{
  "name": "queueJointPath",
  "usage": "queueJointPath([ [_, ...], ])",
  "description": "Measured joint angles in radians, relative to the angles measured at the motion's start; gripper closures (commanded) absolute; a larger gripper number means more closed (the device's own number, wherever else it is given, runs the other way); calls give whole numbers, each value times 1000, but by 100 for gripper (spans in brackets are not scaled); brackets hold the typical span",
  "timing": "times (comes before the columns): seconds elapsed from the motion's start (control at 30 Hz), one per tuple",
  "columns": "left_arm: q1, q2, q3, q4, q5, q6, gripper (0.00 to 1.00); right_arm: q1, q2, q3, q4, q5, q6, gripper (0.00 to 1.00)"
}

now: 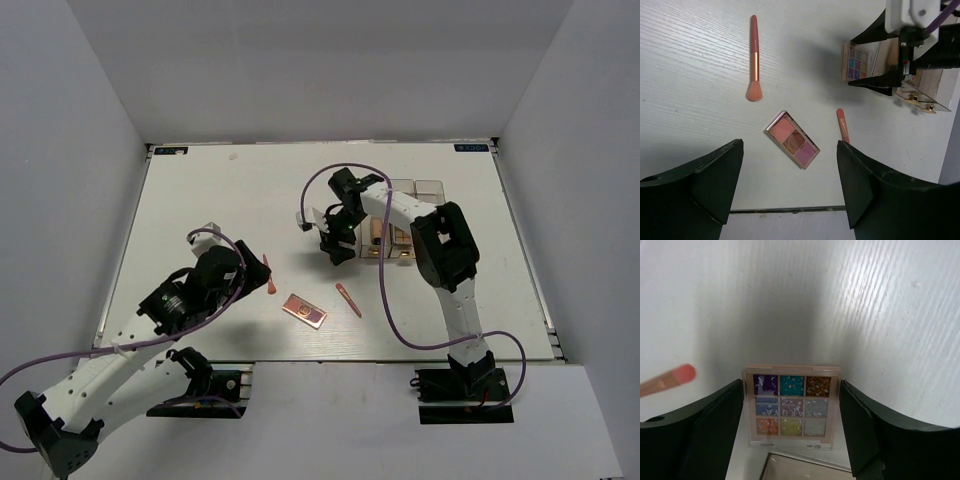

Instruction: Organize the makeup

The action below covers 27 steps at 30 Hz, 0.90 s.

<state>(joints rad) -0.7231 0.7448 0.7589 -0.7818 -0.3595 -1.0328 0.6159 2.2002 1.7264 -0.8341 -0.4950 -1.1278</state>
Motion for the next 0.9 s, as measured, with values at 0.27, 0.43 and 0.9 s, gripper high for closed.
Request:
queueJointPath([
  [0.27,0,87,0,55,55,0,16,0,-49,78,-24,-178,146,75],
  [0.43,0,132,-1,100,92,-9,17,-22,-187,45,65,-210,292,75],
  [0.9,0,318,-60,272,185,-69,19,-333,-482,-245,205,-155,436,73],
])
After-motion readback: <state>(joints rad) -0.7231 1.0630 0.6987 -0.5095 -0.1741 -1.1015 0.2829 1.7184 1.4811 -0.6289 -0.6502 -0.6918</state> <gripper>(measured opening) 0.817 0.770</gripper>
